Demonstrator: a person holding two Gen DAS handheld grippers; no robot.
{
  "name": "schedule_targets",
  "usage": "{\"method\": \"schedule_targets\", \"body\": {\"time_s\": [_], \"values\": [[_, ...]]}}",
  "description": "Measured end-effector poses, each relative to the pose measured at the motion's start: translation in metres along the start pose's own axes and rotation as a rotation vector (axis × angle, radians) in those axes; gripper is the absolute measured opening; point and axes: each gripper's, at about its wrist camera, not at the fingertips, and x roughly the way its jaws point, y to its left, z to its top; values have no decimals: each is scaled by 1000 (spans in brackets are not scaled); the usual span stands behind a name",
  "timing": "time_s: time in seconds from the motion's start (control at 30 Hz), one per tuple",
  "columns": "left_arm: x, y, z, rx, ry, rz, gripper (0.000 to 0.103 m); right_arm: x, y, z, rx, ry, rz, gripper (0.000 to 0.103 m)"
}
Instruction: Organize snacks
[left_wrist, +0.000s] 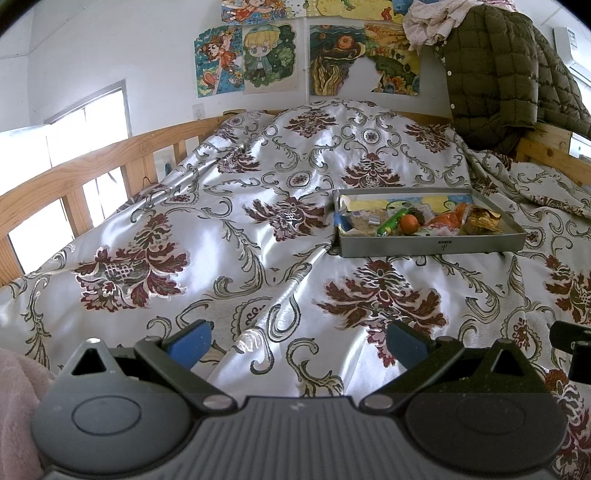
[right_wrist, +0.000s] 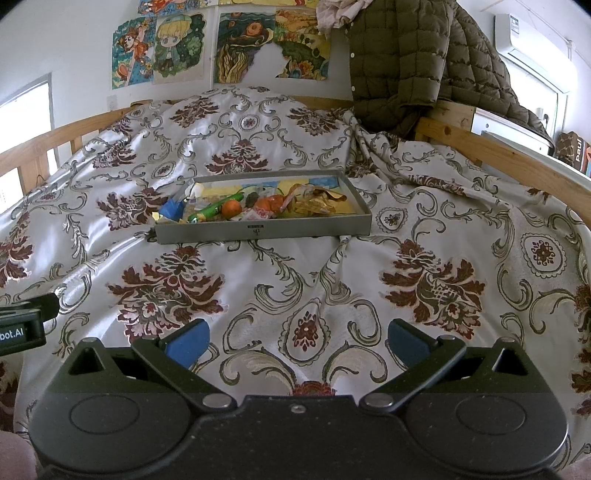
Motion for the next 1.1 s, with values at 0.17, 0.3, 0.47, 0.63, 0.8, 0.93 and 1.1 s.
{"method": "schedule_targets", "body": {"time_s": [0.17, 0.3, 0.47, 0.63, 0.8, 0.93, 1.1], "values": [[0, 0, 0, 0, 0, 0, 103, 0, 0, 0, -1, 1, 0, 102], [0, 0, 0, 0, 0, 0, 103, 0, 0, 0, -1, 1, -1, 102], [0, 0, 0, 1, 0, 0, 103, 0, 0, 0, 0, 1, -1, 102], [0, 0, 0, 2, -2, -2, 103, 0, 0, 1, -1, 2, -1, 102], [0, 1, -3, 9, 1, 5, 103, 0, 0, 1, -1, 2, -1, 102], [0, 5, -4, 0, 4, 9, 103, 0, 0, 1, -2, 3, -1, 102], [0, 3, -3, 6, 12, 6, 103, 0, 0, 1, -2, 2, -1, 102]]}}
